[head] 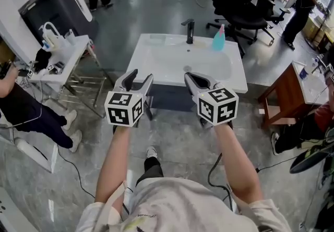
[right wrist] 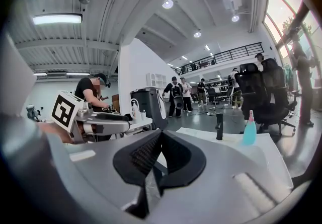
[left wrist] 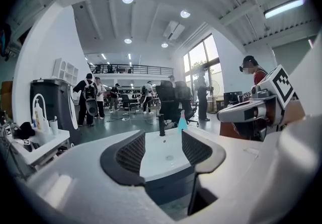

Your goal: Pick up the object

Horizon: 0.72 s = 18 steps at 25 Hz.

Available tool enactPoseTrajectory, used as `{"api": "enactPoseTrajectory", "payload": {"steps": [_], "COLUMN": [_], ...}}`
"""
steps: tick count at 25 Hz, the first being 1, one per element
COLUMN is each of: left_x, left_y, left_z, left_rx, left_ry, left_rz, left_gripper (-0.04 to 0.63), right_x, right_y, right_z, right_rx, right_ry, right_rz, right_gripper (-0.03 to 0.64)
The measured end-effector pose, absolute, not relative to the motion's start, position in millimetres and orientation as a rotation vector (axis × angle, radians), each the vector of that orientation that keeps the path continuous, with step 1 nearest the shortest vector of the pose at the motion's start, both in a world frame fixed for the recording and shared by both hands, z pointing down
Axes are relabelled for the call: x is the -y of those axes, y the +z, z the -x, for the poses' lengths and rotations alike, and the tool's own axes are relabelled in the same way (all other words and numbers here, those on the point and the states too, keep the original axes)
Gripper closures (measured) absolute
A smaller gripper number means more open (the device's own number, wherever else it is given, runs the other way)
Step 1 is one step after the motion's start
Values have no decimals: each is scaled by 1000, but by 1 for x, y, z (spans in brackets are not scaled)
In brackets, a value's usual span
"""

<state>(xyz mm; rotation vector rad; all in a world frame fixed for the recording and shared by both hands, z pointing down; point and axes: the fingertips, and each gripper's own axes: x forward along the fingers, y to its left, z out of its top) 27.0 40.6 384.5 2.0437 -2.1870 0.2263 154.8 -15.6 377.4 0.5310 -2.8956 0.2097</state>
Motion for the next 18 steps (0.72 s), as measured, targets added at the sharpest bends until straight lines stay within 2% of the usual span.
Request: {"api": "enactPoseTrajectory", "payload": {"steps": [7,18], "left_x": [7,75], "left_y": [387,376], "left_z": [25,104], "left_rx": [2097,1936], "left_ry": [189,208], "left_rz": [-2135,-2346], "left_gripper": [315,308], "right_x": [57,114], "right_y": [386,376], "right_z": [-97,-16], "right_rx": [2873,2841], "right_ry": [233,246], "right_rz": [-575,-728], "right_gripper": [614,614]}}
